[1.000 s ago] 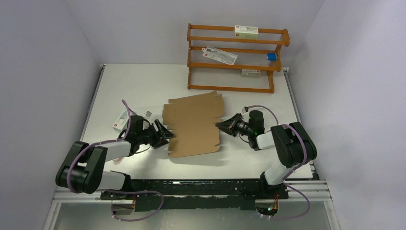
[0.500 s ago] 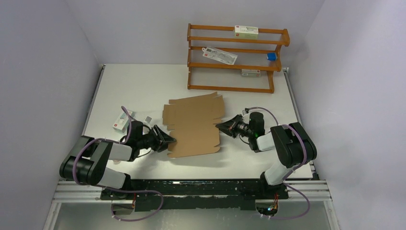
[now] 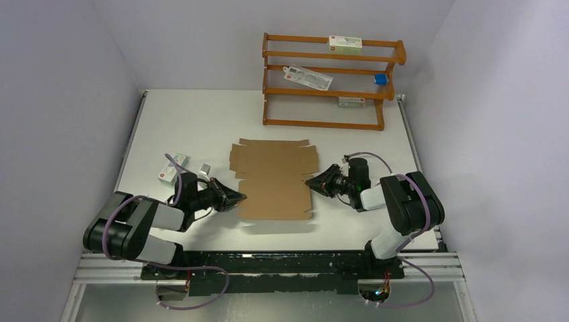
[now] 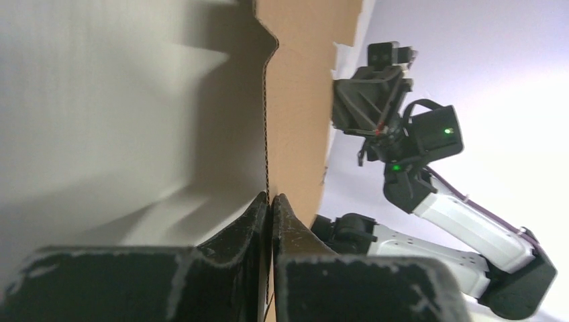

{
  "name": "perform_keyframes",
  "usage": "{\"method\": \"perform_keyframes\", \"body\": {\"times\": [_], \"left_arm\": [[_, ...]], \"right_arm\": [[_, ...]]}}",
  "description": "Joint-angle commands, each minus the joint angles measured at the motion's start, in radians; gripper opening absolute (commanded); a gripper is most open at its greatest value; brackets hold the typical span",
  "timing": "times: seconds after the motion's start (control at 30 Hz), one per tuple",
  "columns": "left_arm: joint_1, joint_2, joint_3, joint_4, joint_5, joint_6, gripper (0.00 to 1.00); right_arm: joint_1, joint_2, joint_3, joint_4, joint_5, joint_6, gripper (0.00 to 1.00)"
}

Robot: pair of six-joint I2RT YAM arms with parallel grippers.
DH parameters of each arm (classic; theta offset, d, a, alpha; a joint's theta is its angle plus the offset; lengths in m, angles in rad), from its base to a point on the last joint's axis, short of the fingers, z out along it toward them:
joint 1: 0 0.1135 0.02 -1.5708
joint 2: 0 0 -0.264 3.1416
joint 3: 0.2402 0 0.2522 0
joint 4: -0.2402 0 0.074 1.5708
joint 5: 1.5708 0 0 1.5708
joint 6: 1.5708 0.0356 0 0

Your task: Fold the paper box

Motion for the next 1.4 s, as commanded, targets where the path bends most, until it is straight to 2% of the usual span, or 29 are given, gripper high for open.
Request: {"method": "perform_keyframes", "body": {"times": [0.0,0.3,0.53,0.8,1.03,1.37], "left_arm": [[-0.005,-0.013,-0.029,0.145,0.049,-0.083,0.07],[-0.005,-0.018,-0.048,0.260,0.070,-0.201,0.07],[-0.005,0.002,-0.074,0.422,0.076,-0.325,0.07],[-0.005,0.009,-0.073,0.411,0.086,-0.315,0.07],[-0.004,-0.006,-0.067,0.341,0.084,-0.271,0.08],[-0.005,-0.024,-0.048,0.241,0.077,-0.194,0.08]], "right_arm": [[-0.022,-0.045,0.035,-0.088,0.044,-0.087,0.25],[-0.083,-0.044,0.027,-0.151,0.068,-0.150,0.42],[-0.082,0.003,0.017,-0.074,0.039,-0.100,0.50],[-0.083,0.062,0.015,0.052,0.001,-0.031,0.53],[-0.081,0.110,0.030,0.138,-0.044,0.003,0.45],[-0.073,0.096,0.048,0.120,-0.068,-0.042,0.22]]}}
